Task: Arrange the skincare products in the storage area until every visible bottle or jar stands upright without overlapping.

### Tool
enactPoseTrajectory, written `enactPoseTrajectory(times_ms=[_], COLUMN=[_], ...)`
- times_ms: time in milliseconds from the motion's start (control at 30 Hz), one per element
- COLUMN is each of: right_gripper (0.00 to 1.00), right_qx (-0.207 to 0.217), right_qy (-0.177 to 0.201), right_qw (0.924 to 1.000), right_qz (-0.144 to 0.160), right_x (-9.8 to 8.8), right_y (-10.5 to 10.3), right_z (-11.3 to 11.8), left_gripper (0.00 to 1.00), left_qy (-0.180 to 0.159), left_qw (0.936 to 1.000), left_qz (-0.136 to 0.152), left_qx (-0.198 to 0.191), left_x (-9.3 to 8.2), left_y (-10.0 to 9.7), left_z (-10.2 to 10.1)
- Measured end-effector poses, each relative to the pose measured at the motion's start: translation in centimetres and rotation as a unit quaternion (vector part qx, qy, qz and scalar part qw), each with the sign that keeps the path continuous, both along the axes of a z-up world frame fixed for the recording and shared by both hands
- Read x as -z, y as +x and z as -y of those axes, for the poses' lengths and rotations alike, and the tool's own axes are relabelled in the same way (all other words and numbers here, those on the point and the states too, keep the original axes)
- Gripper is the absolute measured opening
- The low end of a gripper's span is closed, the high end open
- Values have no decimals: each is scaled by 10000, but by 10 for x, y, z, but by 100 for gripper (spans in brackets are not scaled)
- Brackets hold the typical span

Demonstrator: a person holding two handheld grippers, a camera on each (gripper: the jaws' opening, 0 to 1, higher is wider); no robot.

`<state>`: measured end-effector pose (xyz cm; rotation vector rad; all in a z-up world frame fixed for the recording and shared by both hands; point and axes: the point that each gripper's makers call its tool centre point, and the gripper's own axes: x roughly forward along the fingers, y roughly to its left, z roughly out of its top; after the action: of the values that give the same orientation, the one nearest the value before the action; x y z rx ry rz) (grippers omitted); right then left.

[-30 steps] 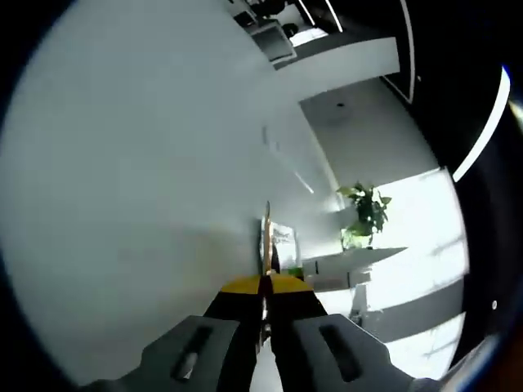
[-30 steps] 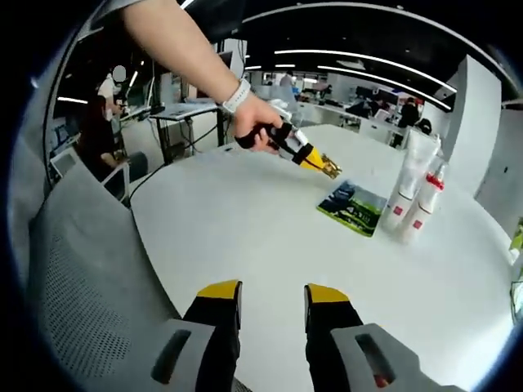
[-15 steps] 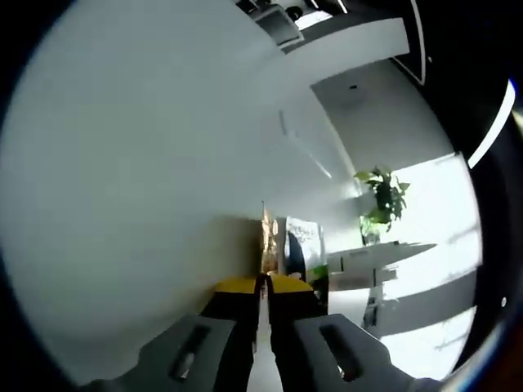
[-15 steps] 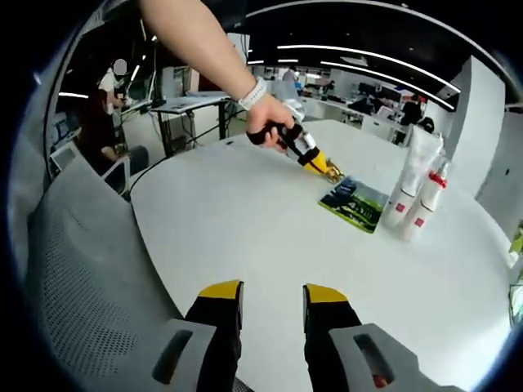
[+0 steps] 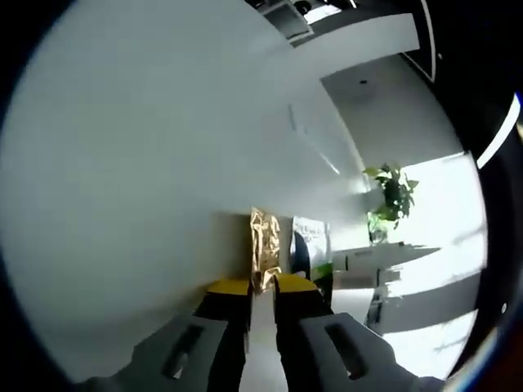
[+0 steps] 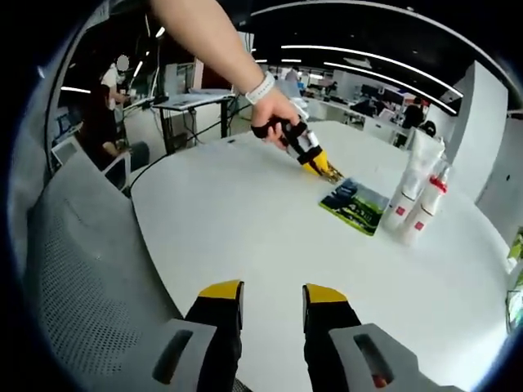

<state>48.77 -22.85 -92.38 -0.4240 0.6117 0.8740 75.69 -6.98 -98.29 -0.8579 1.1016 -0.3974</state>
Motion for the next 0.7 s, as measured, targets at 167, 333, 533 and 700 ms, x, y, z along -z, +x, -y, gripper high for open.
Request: enactPoseTrajectory(times_ms=[167, 333, 533, 700], right_gripper=[23, 23, 23, 22], right_qx=[3, -3, 8, 18], right_qy=[10, -21, -40, -62], right_qw=[10000, 10000, 10000, 10000], right_qz=[7, 23, 36, 35], right_x=[-1, 0, 0, 0], right_y=[0, 0, 1, 1], right_z=[0, 1, 2, 2], left_gripper=[14, 18, 19, 25], left_qy=[-32, 236, 921, 1193], left_qw=[9989, 9954, 9866, 9842], left_qz=[-284, -514, -361, 68], left_qx=[371, 768, 1296, 1307], left_x=[-4, -6, -3, -8], left_y=[-9, -16, -17, -2], left_z=[1, -10, -25, -24])
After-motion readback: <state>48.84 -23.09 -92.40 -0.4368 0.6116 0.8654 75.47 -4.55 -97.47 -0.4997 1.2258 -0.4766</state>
